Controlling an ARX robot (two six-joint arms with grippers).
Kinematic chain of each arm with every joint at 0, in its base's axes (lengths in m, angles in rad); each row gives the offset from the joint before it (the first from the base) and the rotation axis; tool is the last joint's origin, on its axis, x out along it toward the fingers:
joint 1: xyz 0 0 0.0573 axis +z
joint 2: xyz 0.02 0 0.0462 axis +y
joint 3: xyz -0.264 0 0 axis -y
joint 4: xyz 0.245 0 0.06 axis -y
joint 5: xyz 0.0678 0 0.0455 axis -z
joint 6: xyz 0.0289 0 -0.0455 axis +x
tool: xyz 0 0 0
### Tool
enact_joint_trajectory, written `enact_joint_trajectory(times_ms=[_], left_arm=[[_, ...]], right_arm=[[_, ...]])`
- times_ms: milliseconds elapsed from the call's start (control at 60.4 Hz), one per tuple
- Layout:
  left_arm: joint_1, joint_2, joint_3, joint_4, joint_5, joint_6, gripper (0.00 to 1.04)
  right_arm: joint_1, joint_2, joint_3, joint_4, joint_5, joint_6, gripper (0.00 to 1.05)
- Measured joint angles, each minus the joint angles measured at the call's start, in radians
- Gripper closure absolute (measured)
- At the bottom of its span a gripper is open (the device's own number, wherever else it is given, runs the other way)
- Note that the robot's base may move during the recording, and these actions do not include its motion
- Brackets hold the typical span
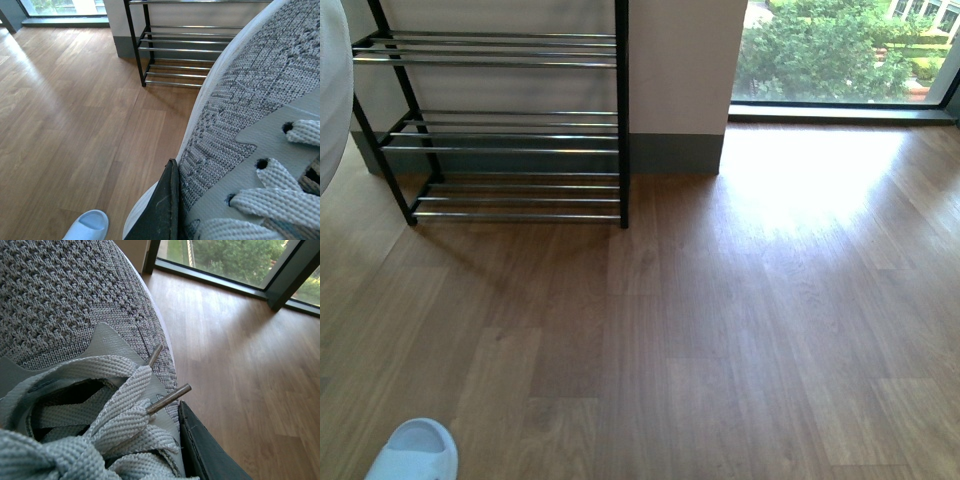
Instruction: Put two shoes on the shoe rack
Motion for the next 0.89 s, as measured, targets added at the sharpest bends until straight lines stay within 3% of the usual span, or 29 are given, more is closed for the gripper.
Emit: enact_joint_trajectory(times_ms=[894], left_arm=[[-0.001,0.000,0.000,-0.001,0.000,0.000,1.03]], right_arm=[[0.000,0.000,0.000,0.000,0.004,0.000,1.03]])
